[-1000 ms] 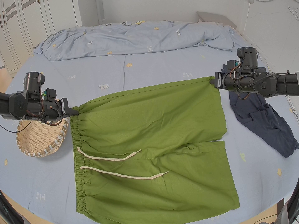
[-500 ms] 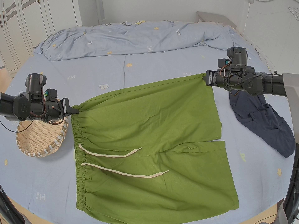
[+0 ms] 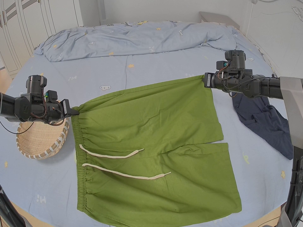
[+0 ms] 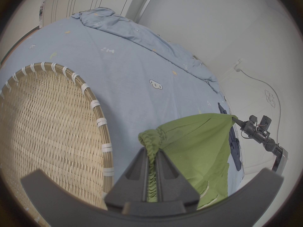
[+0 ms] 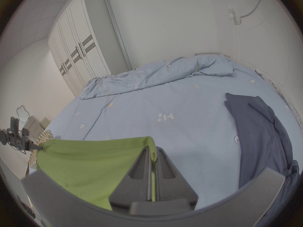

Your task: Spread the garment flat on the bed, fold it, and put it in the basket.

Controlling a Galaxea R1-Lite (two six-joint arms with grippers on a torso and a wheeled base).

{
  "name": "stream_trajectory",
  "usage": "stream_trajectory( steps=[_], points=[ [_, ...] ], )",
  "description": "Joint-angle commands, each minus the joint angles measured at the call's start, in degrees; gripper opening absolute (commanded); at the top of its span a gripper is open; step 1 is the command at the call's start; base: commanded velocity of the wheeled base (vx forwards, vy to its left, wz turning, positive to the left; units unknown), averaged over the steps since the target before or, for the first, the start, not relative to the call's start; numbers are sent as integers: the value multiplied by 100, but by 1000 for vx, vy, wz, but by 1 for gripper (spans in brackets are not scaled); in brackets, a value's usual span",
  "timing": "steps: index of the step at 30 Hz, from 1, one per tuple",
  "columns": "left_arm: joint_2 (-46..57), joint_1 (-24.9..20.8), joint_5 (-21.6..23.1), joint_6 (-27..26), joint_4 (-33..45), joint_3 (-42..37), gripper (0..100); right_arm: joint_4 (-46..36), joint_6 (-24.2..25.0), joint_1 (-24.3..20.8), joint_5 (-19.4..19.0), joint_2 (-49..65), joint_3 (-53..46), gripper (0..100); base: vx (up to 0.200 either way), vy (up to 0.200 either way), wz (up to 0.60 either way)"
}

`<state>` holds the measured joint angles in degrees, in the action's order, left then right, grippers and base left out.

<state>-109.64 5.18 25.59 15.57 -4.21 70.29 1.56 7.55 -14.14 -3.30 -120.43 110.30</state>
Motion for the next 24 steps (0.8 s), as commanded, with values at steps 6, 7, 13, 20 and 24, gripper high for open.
stream_trajectory(
  steps=[6,7,13,20,24],
  points=[
    [-119,-8,-1,8,-1,143,100,-15,1,-19,-4,-112,106,100,0,0,0],
    [-136,-26,-1,-1,-1,178,100,-15,1,-19,-4,-112,106,100,0,0,0],
    [-215,-158,-1,-54,-98,239,100,-7,28,-19,-12,-103,97,100,0,0,0],
    [162,-351,-10,8,-239,55,100,-51,80,43,75,64,-88,100,0,0,0],
    [602,-395,-1,17,-239,-297,100,-112,195,96,489,485,-624,100,0,0,0]
  ],
)
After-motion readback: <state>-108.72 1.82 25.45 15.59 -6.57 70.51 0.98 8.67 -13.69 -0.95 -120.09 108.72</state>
